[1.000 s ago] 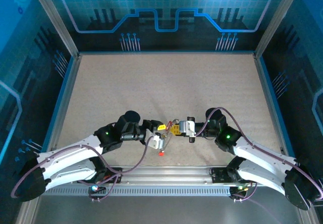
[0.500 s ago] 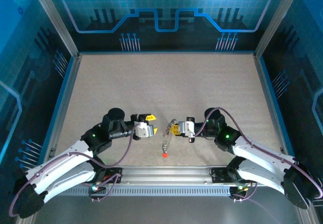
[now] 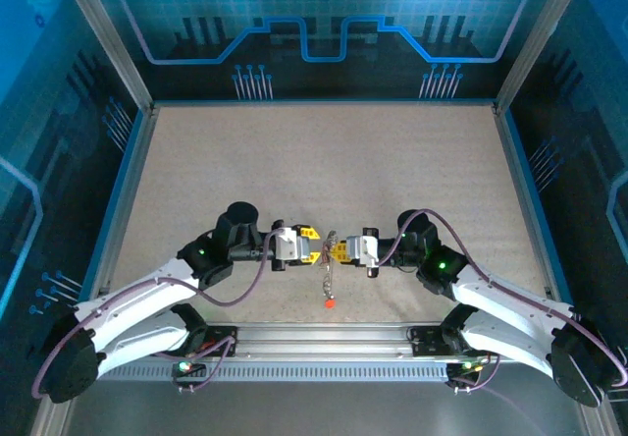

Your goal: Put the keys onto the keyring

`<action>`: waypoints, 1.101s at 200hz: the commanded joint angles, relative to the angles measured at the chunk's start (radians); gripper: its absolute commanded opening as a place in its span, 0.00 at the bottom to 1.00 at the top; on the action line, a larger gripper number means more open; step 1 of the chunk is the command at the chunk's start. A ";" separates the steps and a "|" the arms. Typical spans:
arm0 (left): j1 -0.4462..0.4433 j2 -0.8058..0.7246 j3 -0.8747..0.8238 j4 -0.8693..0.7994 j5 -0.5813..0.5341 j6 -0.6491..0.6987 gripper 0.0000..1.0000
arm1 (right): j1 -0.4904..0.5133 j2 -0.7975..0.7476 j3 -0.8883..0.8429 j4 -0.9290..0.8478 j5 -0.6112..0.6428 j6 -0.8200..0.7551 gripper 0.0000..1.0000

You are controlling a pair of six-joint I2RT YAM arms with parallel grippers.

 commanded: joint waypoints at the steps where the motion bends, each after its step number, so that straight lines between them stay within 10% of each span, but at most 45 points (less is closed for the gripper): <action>1: -0.018 0.026 -0.019 0.100 0.048 0.029 0.36 | 0.009 -0.006 0.011 0.026 0.000 -0.011 0.00; 191: -0.059 0.118 -0.018 0.098 -0.030 0.011 0.22 | 0.008 -0.001 0.019 0.011 -0.001 -0.017 0.00; 220: -0.061 0.112 -0.007 0.093 -0.049 0.014 0.00 | 0.008 0.005 0.024 0.002 0.003 -0.019 0.00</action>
